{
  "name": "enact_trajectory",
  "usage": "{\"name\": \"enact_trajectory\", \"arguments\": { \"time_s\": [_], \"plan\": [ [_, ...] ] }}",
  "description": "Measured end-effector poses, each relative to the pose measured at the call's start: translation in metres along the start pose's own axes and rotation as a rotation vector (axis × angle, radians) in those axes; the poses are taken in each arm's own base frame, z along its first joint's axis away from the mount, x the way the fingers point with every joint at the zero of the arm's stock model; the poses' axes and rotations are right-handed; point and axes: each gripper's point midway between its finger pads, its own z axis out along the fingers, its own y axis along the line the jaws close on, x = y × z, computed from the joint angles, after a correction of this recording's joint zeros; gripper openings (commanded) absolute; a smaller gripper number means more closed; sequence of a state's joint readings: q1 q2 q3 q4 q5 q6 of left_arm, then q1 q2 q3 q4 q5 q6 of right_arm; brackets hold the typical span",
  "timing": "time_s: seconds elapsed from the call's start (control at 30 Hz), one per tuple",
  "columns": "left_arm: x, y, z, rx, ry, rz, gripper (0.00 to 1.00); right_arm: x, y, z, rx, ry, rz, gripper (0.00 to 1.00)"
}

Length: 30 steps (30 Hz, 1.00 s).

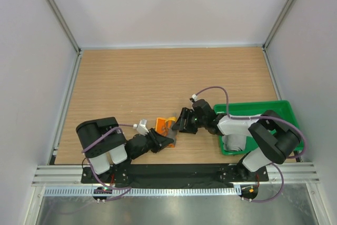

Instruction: Roll the towels

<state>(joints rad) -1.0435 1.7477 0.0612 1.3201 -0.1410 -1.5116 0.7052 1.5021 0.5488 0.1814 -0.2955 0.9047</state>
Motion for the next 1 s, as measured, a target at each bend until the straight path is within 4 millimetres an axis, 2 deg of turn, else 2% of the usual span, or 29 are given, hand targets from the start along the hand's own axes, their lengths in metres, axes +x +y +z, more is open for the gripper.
{"name": "enact_trajectory", "arguments": {
  "time_s": [0.13, 0.23, 0.43, 0.57, 0.77, 1.0],
  "plan": [
    [-0.002, 0.000, 0.000, 0.001, -0.005, -0.005, 0.00, 0.001, 0.006, 0.008, -0.024, 0.001, 0.000, 0.53],
    [-0.002, 0.000, 0.000, 0.000, -0.005, -0.003, 0.00, 0.004, 0.012, 0.015, -0.041, 0.006, -0.006, 0.44],
    [-0.003, 0.001, 0.000, -0.001, -0.006, -0.003, 0.00, 0.006, 0.019, 0.022, -0.068, 0.006, -0.002, 0.01],
    [-0.004, 0.002, 0.000, -0.002, 0.001, 0.007, 0.11, 0.005, 0.019, 0.022, -0.055, 0.006, 0.001, 0.01],
    [0.000, -0.002, 0.009, -0.024, 0.034, 0.078, 0.30, -0.003, 0.013, 0.017, 0.067, -0.004, -0.045, 0.01],
    [0.009, -0.016, 0.016, -0.148, 0.066, 0.278, 0.42, -0.008, -0.001, -0.002, 0.213, -0.018, -0.067, 0.01]
  ]
}}
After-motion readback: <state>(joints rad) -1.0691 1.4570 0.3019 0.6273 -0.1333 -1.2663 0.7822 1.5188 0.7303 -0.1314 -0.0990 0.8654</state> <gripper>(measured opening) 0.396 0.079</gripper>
